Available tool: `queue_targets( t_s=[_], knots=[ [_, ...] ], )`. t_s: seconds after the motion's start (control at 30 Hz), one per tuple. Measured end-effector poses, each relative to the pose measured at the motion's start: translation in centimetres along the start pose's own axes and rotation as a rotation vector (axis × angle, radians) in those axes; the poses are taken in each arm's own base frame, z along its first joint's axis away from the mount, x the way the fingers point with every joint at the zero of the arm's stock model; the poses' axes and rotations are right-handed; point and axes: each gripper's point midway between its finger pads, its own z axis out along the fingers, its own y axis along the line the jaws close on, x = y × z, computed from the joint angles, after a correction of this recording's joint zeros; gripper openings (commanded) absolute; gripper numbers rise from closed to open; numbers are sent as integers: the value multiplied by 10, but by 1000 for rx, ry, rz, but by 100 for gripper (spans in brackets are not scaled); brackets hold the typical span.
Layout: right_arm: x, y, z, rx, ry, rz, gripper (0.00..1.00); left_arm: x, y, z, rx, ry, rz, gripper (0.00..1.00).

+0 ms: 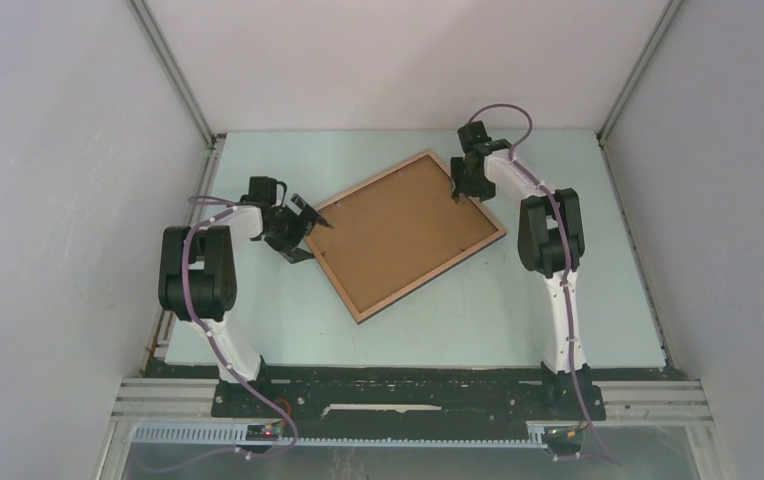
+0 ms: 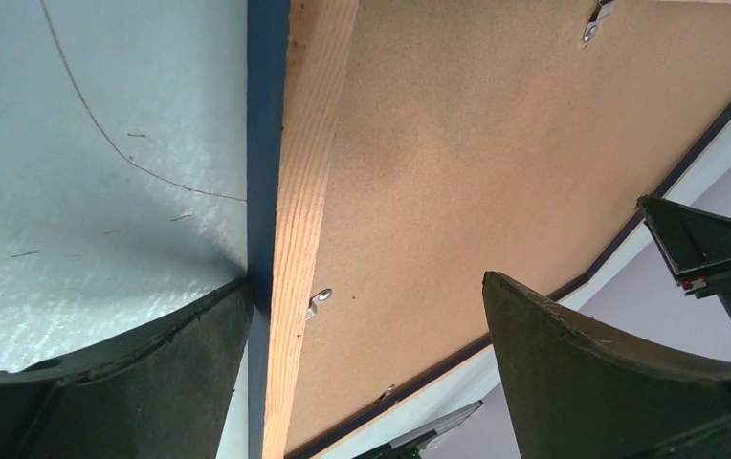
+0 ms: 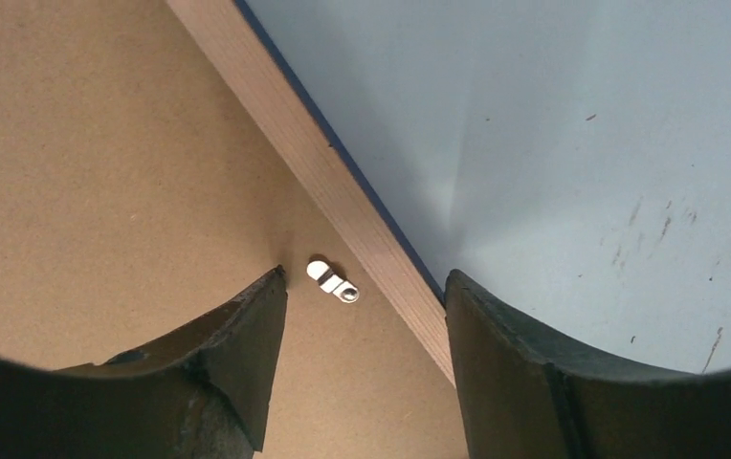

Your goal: Put the photo into the frame

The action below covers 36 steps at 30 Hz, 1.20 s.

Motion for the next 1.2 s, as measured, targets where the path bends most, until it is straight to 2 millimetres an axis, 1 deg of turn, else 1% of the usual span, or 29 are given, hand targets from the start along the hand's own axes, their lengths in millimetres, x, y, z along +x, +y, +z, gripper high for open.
queue_targets(
  t_s=[0.03, 0.13, 0.4, 0.47, 0.57, 0.67, 0.7, 0.73, 0.83, 0.87, 0.9, 0.93, 1.0, 1.07, 1.1, 1.13, 1.2],
  knots=[
    [0, -2, 0, -1, 1, 3, 60, 0, 0, 0, 1, 0, -2, 100],
    [-1, -7, 1, -8, 5, 16, 57, -1, -1, 0, 3, -3, -3, 100],
    [-4, -14, 3, 2, 7, 27, 32, -2, -2, 1, 10, -9, 1, 100],
    [-4, -15, 2, 2, 8, 21, 22, -2, -2, 1, 12, -11, 2, 100],
    [-4, -15, 2, -1, 10, 10, 0, -4, -3, 1, 16, -16, 5, 100],
    [-4, -15, 2, -4, 13, 9, 0, -4, -4, 1, 16, -17, 6, 100],
    [-4, -14, 2, -4, 13, 9, 1, -4, -3, 1, 15, -18, 6, 100],
    [-4, -14, 2, -6, 13, 9, 10, -4, -4, 1, 15, -19, 7, 100],
    [-4, -15, 2, -34, 19, 19, 49, -5, -4, 1, 14, -26, 13, 100],
    [-4, -14, 2, -40, 21, 22, 59, -5, -4, 0, 12, -32, 20, 100],
    [-4, -14, 2, -50, 24, 34, 68, -5, -5, -1, 12, -38, 28, 100],
    [-4, -12, 2, -66, 29, 52, 73, -5, -7, -2, 15, -45, 42, 100],
    [-1, -10, 1, -70, 40, 71, 79, -8, -12, -10, 30, -70, 70, 100],
    [5, -11, -5, -63, 48, 91, 82, -12, -25, -26, 76, -123, 119, 99],
    [11, -13, -12, -55, 51, 99, 83, -14, -37, -43, 124, -173, 164, 99],
    [14, -16, -20, -44, 45, 109, 84, -15, -41, -49, 139, -187, 176, 99],
    [23, -21, -44, -38, 23, 140, 85, -18, -61, -79, 216, -277, 249, 99]
  ],
)
